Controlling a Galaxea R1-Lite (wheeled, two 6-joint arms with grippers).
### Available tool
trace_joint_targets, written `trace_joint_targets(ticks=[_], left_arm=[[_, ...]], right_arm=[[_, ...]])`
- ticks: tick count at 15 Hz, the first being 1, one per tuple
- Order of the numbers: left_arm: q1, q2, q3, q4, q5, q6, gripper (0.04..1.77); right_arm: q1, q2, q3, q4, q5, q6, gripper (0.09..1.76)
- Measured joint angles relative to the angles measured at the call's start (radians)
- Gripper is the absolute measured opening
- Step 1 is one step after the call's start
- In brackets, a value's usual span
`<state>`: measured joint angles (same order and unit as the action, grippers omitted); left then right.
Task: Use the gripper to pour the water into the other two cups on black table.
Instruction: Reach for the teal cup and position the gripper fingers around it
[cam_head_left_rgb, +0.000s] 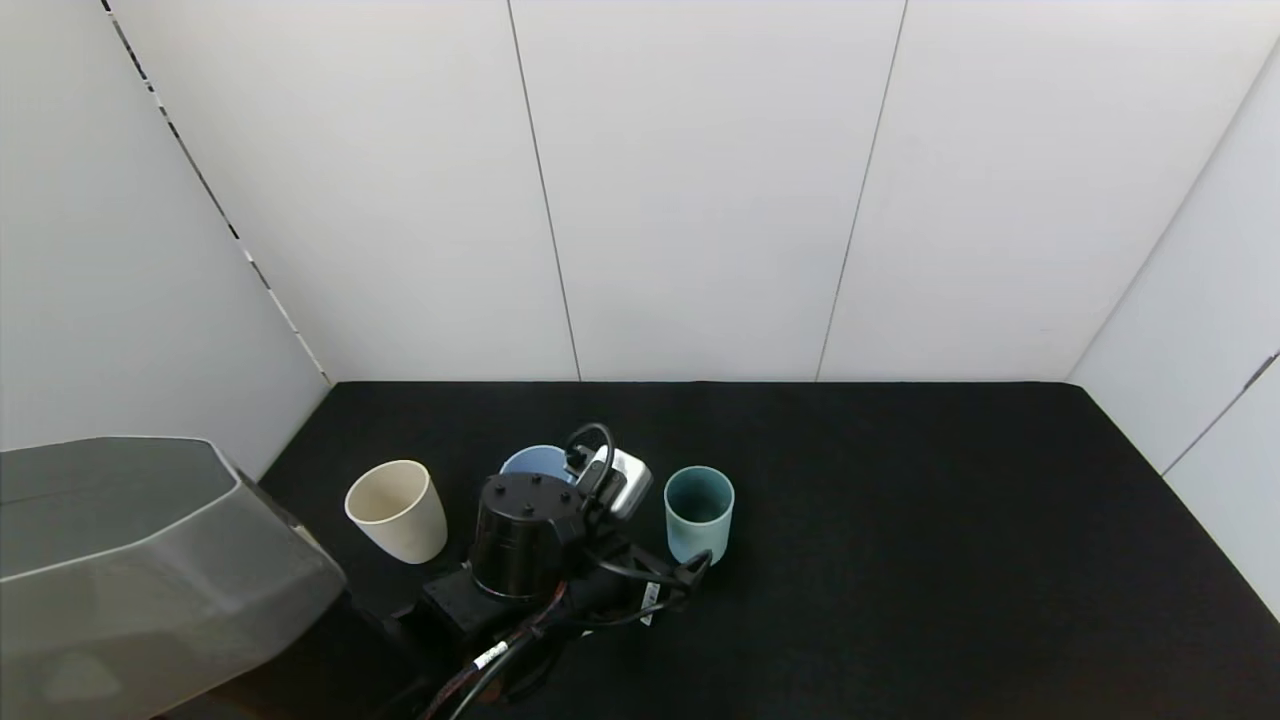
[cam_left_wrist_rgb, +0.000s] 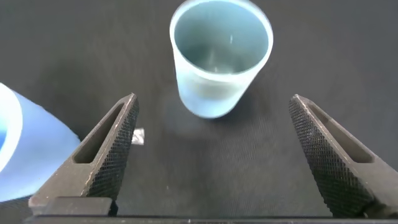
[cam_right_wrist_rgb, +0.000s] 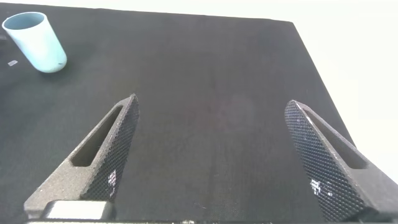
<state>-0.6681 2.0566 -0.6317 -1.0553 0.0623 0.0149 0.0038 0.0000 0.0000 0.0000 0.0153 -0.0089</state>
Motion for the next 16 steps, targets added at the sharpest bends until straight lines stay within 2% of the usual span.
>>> trace_joint_targets(ticks=[5, 16], left_arm=[[0.0, 0.063, -0.029, -0.043, 0.004, 0.001, 1.72], [0.001, 0.189, -0.194, -0.031, 0.007, 0.001, 1.72]], right_arm=[[0.0, 0.0, 0.0, 0.0, -0.001, 0.0, 1.71], [0.0, 0.0, 0.0, 0.0, 0.0, 0.0, 1.71]])
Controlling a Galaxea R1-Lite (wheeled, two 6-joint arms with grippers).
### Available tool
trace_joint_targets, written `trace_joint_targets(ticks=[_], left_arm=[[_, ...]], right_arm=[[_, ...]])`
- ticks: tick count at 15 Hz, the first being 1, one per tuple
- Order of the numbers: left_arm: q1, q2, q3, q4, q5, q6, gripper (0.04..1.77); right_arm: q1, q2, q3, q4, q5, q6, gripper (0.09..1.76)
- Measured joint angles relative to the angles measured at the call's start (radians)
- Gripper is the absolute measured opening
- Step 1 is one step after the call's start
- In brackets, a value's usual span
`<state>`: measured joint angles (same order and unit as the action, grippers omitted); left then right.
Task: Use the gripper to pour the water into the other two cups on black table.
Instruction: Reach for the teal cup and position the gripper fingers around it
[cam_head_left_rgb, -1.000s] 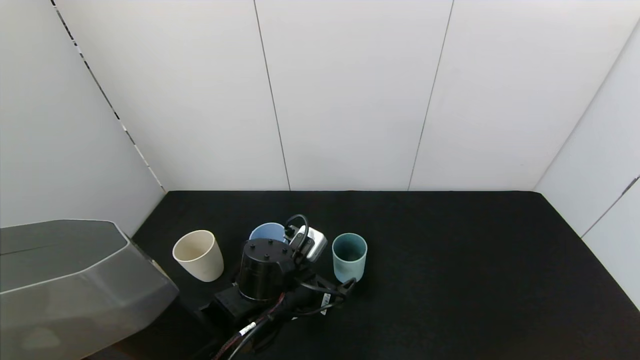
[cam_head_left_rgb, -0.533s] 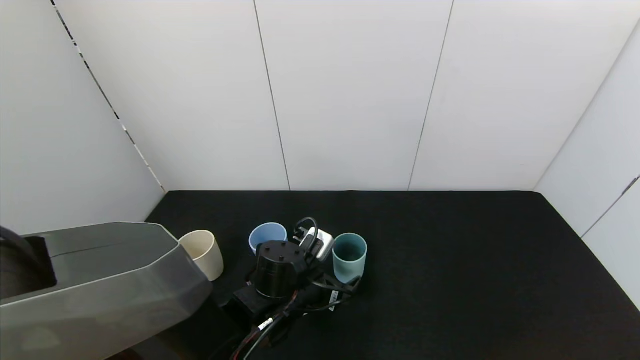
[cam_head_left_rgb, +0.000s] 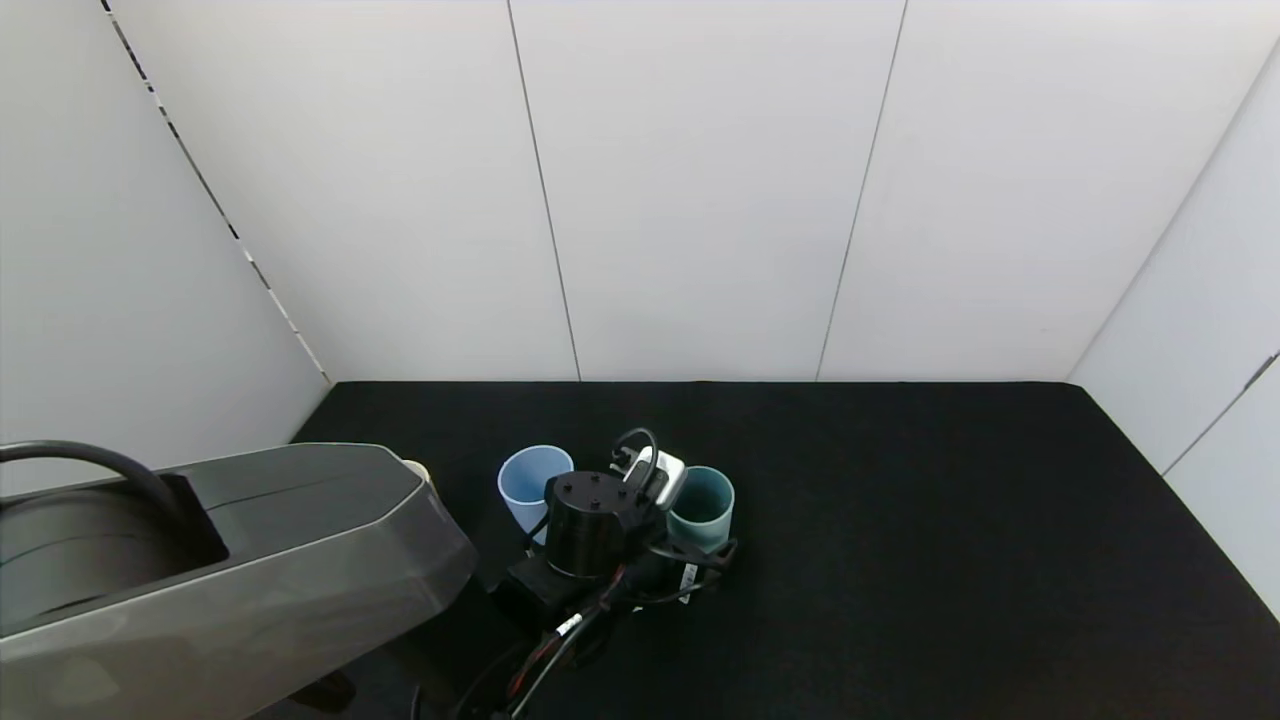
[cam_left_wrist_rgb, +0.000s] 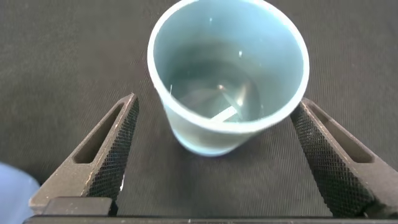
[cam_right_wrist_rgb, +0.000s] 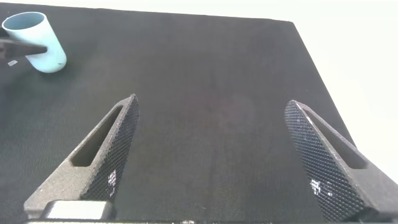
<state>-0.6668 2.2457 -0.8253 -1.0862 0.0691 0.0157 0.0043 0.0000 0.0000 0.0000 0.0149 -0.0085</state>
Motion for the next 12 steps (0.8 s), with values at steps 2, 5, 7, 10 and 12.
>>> trace_joint_targets(ticks=[2, 5, 7, 10, 12], left_arm=[[0.002, 0.005, -0.024, 0.028, 0.0, -0.001, 1.72], [0.004, 0.01, -0.056, 0.055, 0.002, -0.001, 1.72], [0.004, 0.017, -0.079, 0.06, 0.003, -0.001, 1.72], [0.003, 0.022, -0.107, 0.098, 0.003, -0.001, 1.72], [0.003, 0.027, -0.12, 0.1, 0.004, -0.001, 1.72]], right_arm=[[0.0, 0.0, 0.0, 0.0, 0.0, -0.001, 1.71], [0.0, 0.0, 0.0, 0.0, 0.0, 0.0, 1.71], [0.0, 0.0, 0.0, 0.0, 0.0, 0.0, 1.71], [0.0, 0.0, 0.0, 0.0, 0.0, 0.0, 1.71], [0.0, 0.0, 0.0, 0.0, 0.0, 0.0, 1.71]])
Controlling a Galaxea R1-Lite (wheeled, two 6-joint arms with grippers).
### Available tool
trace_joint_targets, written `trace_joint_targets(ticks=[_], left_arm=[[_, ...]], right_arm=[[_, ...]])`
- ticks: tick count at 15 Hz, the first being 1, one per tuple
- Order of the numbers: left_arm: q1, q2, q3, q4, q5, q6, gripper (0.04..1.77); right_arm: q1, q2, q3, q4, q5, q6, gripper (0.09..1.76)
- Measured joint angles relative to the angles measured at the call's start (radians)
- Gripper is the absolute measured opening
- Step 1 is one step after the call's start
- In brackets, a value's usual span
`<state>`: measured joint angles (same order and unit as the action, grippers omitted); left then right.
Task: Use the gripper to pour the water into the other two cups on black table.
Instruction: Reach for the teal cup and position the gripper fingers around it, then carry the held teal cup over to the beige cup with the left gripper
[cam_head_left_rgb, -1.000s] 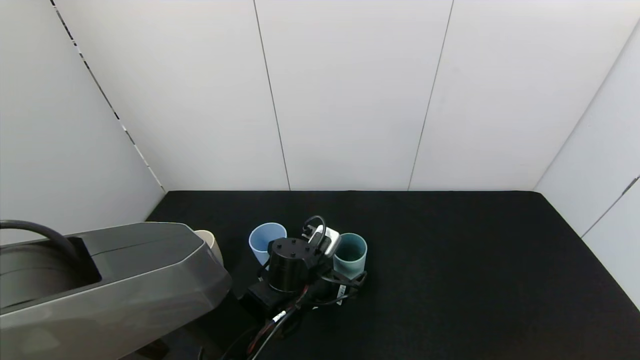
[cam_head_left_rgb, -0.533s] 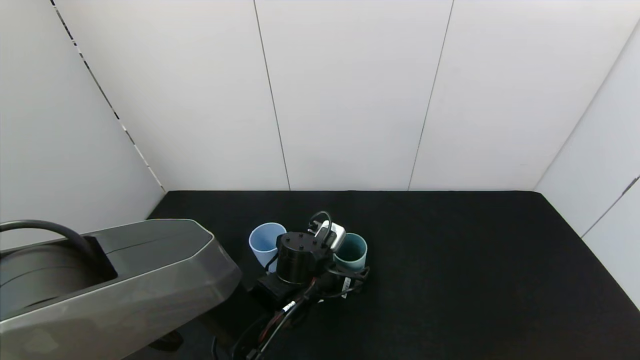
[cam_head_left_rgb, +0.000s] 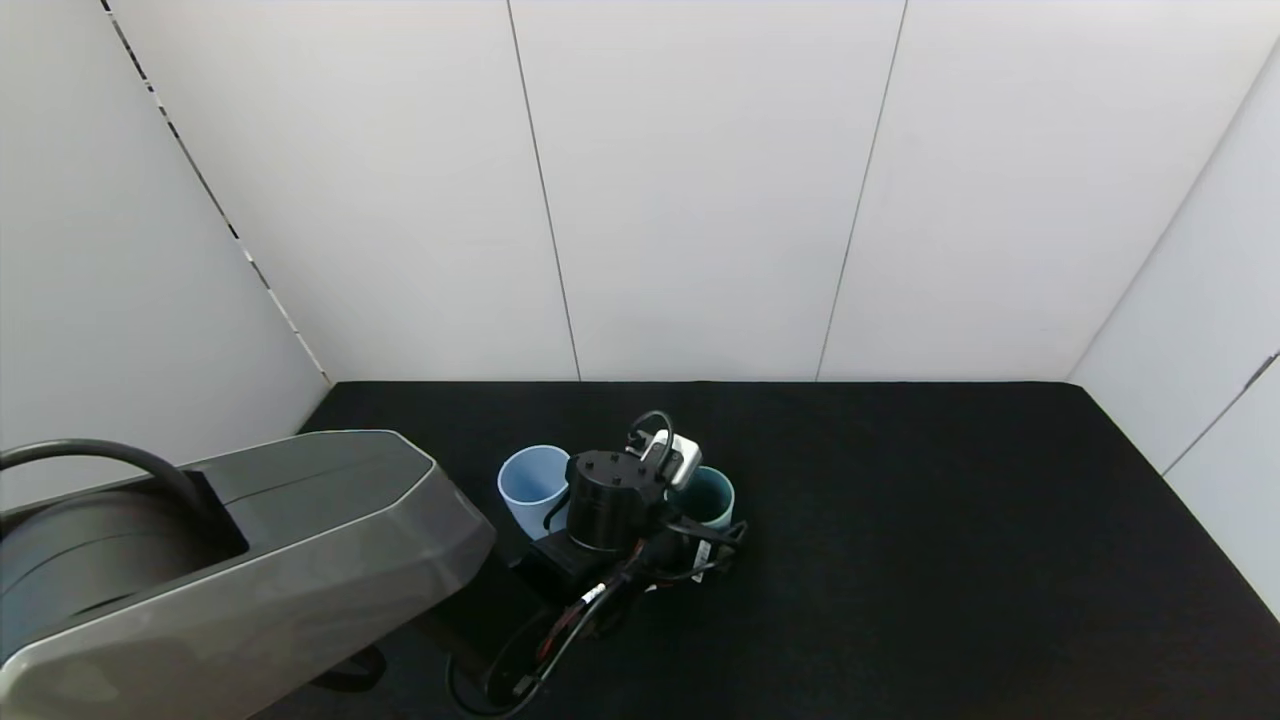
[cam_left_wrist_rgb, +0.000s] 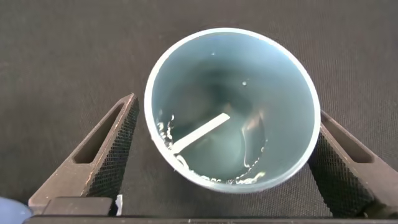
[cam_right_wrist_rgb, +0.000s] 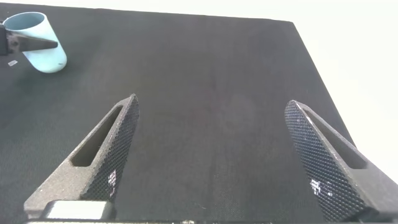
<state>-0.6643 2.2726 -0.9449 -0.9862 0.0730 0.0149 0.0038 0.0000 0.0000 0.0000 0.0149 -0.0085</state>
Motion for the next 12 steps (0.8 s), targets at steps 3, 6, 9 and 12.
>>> trace_joint_targets(ticks=[3, 6, 9, 12], left_arm=[[0.0, 0.003, -0.004, -0.003, 0.003, 0.001, 1.61], [-0.001, 0.007, -0.004, -0.011, 0.004, 0.002, 1.21], [-0.001, 0.01, -0.002, -0.014, 0.006, 0.003, 1.17], [-0.002, 0.004, 0.005, -0.012, 0.006, 0.004, 1.17]], right_arm=[[0.0, 0.0, 0.0, 0.0, 0.0, 0.0, 1.71], [0.0, 0.0, 0.0, 0.0, 0.0, 0.0, 1.71], [0.0, 0.0, 0.0, 0.0, 0.0, 0.0, 1.71], [0.0, 0.0, 0.0, 0.0, 0.0, 0.0, 1.71]])
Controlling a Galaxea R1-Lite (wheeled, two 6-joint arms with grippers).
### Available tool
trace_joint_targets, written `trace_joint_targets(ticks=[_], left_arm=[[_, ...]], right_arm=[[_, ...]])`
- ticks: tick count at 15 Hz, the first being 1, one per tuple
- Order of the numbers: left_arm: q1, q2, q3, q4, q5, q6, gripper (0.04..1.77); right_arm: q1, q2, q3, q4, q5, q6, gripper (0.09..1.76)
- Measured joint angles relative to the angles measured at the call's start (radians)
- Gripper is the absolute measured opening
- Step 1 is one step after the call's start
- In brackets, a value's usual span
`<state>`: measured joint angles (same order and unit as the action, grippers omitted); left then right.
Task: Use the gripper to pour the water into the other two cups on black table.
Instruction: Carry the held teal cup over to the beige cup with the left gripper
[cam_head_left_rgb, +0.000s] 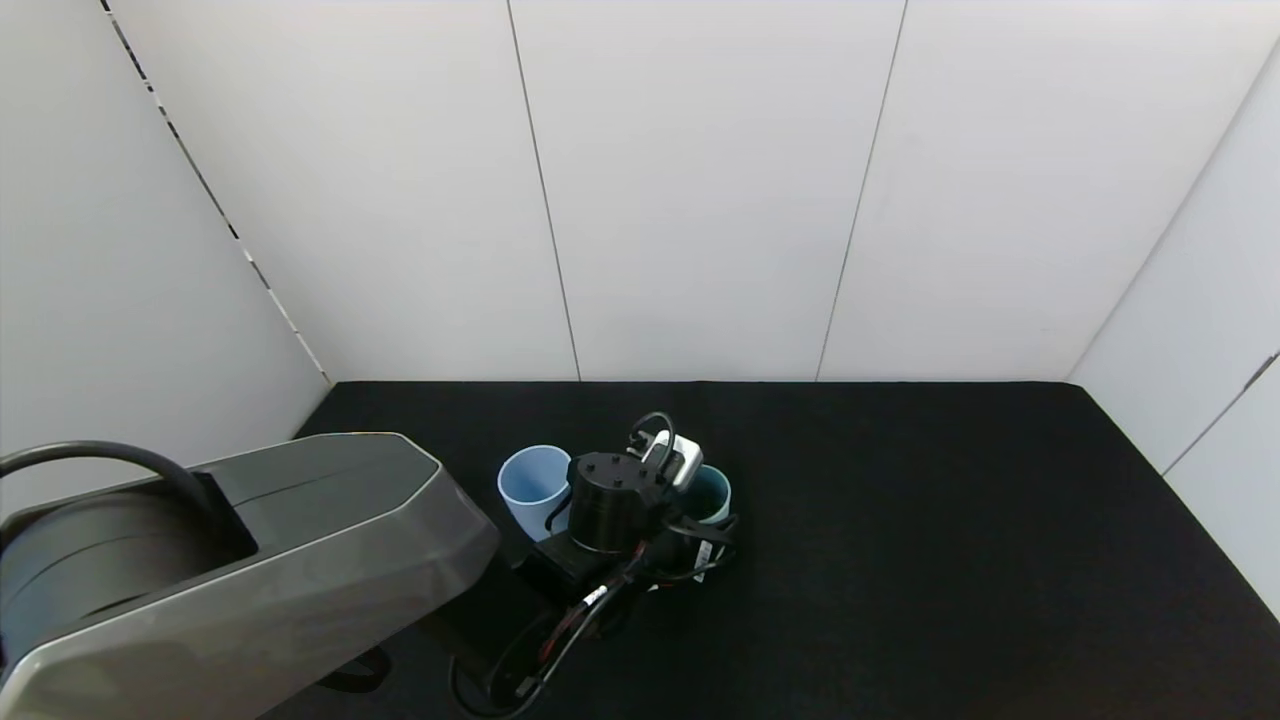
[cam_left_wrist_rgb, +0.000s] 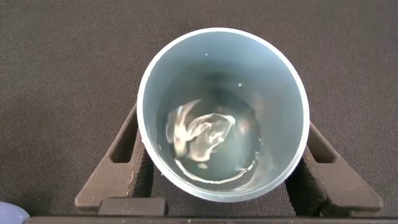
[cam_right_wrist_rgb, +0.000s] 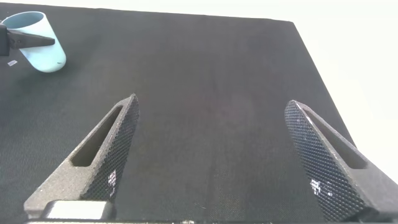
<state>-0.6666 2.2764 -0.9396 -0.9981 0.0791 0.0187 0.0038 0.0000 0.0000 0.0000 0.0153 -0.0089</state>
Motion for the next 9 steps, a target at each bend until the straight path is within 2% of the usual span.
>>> trace_joint_targets(ticks=[4, 9], left_arm=[[0.001, -0.052, 0.006, 0.036, 0.0, 0.004, 1.16], [0.013, -0.189, -0.004, 0.168, 0.0, 0.009, 1.16]], right_arm=[[0.0, 0.0, 0.0, 0.0, 0.0, 0.0, 1.71], [0.0, 0.0, 0.0, 0.0, 0.0, 0.0, 1.71]])
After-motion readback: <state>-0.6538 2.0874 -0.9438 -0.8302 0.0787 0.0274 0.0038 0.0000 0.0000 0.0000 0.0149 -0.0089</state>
